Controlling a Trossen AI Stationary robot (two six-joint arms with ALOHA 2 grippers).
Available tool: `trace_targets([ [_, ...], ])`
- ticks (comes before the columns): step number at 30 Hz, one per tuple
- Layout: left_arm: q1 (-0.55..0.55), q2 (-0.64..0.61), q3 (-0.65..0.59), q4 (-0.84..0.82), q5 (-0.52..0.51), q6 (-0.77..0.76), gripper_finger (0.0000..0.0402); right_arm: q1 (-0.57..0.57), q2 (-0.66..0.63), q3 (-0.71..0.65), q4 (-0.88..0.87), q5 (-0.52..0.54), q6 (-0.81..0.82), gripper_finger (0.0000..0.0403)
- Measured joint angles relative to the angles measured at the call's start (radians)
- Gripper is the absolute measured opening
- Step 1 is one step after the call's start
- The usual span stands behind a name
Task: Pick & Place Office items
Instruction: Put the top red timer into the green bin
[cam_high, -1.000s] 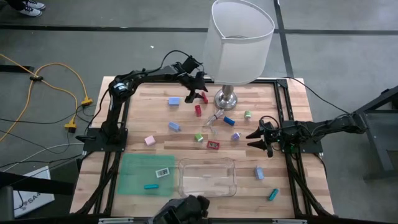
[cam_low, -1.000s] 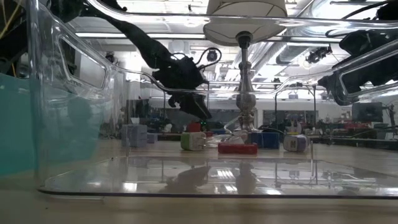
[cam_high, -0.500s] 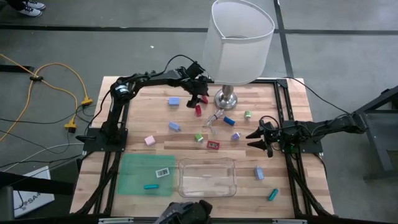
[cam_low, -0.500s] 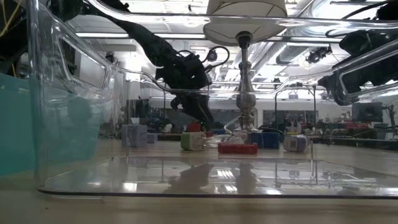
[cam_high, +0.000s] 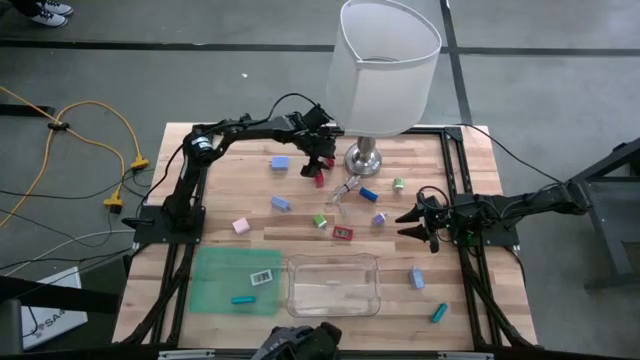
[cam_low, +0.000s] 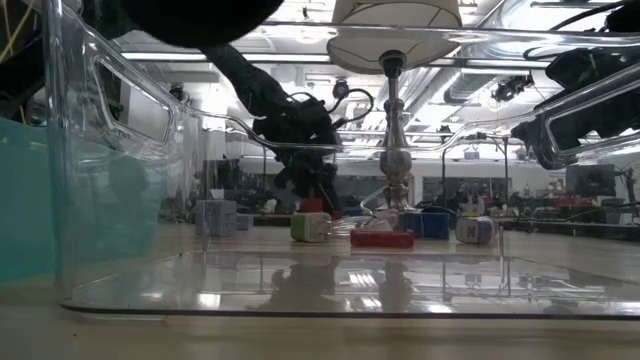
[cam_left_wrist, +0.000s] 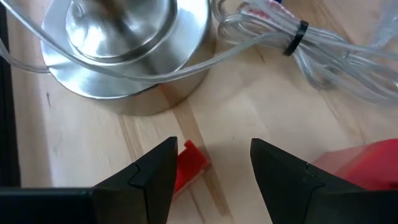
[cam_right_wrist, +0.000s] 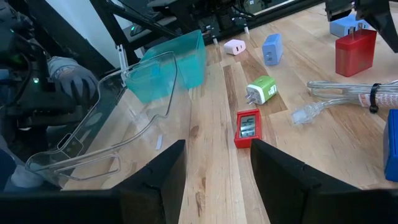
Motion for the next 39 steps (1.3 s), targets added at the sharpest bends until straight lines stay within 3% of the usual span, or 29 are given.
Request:
trace_targets([
  [39,0.019,0.016,0.000,0.014,-0.046,0.018,0.0195,0.000,0.000,0.000,0.000,0.000,0.000,0.0166],
])
